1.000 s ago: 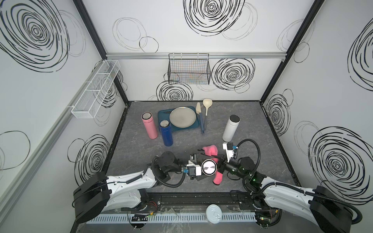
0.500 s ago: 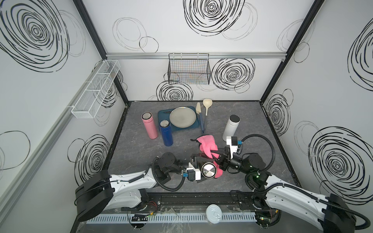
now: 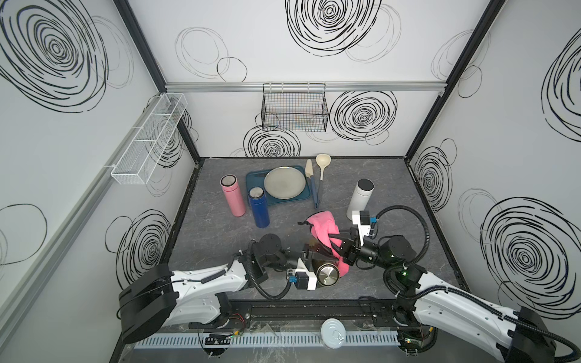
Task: Wipe the surface of the thermos
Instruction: Wipe the dirt from the surface of the thermos.
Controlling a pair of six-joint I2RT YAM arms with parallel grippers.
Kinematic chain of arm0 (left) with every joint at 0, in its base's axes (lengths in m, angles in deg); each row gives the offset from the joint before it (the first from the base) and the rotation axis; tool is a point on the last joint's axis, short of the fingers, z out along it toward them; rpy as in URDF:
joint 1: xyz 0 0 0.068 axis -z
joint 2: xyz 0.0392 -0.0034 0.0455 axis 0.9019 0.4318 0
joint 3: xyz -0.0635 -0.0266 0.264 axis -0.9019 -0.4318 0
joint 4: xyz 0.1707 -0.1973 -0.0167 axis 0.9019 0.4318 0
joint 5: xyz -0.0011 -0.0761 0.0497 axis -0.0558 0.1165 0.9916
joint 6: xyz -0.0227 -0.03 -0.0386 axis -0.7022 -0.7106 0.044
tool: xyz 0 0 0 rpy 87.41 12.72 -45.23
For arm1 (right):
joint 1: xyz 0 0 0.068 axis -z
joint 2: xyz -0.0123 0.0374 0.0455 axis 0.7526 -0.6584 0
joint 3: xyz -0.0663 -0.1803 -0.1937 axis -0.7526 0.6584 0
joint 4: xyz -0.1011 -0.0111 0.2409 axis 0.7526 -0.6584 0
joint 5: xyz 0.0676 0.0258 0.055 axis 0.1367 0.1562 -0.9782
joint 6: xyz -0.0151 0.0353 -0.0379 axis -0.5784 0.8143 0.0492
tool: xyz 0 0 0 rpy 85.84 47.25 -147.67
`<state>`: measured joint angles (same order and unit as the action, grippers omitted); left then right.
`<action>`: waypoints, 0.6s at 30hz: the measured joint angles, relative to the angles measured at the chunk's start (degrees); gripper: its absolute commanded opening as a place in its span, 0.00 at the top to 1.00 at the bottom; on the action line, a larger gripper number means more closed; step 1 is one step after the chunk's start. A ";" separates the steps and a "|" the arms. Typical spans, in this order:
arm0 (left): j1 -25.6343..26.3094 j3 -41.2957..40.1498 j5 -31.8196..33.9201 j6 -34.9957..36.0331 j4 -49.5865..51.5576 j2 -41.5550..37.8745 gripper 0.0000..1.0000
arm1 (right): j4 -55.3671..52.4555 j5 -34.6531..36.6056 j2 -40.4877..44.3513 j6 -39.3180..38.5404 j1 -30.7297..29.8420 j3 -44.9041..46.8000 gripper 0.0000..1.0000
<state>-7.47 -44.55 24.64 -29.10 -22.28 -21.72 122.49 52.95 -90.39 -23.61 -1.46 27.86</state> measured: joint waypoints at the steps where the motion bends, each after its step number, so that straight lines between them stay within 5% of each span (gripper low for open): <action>1: 0.00 0.00 -0.22 0.63 0.50 0.00 1.00 | 0.26 -0.09 -0.02 -0.20 -0.37 0.07 1.00; 10: -0.02 -0.02 -2.10 5.70 8.09 0.04 1.00 | 1.97 1.22 -14.16 0.59 2.58 4.57 1.00; 18: -1.81 -0.02 -3.82 10.32 8.57 0.04 1.00 | -2.86 -1.11 -3.80 -1.55 1.07 0.85 1.00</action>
<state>-9.28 -44.57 20.82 -18.78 -13.71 -21.68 119.63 51.83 -94.19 -25.16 -0.39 28.71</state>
